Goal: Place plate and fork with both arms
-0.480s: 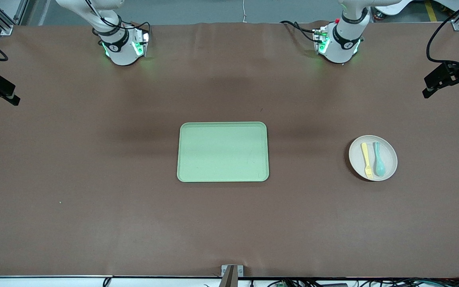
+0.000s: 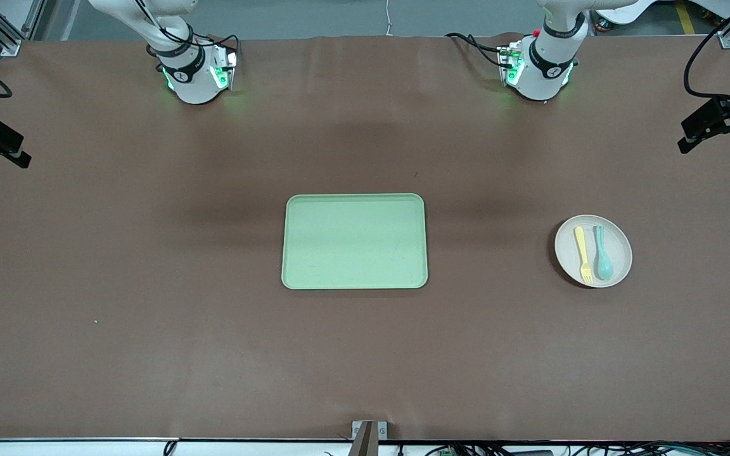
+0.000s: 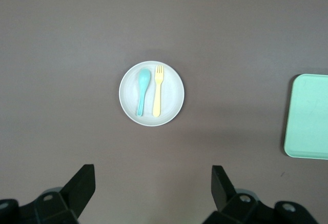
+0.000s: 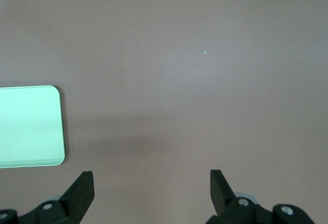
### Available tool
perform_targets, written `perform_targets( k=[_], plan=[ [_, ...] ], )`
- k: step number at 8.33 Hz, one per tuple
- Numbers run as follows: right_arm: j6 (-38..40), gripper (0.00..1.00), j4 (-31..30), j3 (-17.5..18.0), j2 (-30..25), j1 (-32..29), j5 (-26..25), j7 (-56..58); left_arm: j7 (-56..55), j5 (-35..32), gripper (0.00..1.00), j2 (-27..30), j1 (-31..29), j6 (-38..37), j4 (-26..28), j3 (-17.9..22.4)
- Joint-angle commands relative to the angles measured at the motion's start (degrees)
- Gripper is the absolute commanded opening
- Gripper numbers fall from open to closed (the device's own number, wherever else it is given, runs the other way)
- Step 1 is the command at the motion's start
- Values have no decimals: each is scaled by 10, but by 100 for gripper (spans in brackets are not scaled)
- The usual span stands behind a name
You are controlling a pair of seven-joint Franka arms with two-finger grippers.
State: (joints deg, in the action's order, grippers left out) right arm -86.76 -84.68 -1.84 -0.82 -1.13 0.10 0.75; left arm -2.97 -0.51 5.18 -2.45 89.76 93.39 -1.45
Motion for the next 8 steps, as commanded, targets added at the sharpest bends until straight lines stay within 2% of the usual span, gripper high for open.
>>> perform_targets(
  k=[1, 2, 5, 8],
  plan=[
    [4, 100, -7, 4, -1, -6, -5, -5, 23, 27, 100, -66, -42, 1, -13, 0],
    [2, 100, -6, 4, 1, -5, -5, -7, 83, 75, 100, -108, -75, 18, -13, 1],
    [-4, 100, -7, 5, 14, 1, -4, -8, 226, 118, 100, -239, -159, 72, -11, 0],
    [-15, 100, -8, 5, 27, 2, 0, -8, 280, 133, 100, -370, -166, 177, -12, 0]
  ],
)
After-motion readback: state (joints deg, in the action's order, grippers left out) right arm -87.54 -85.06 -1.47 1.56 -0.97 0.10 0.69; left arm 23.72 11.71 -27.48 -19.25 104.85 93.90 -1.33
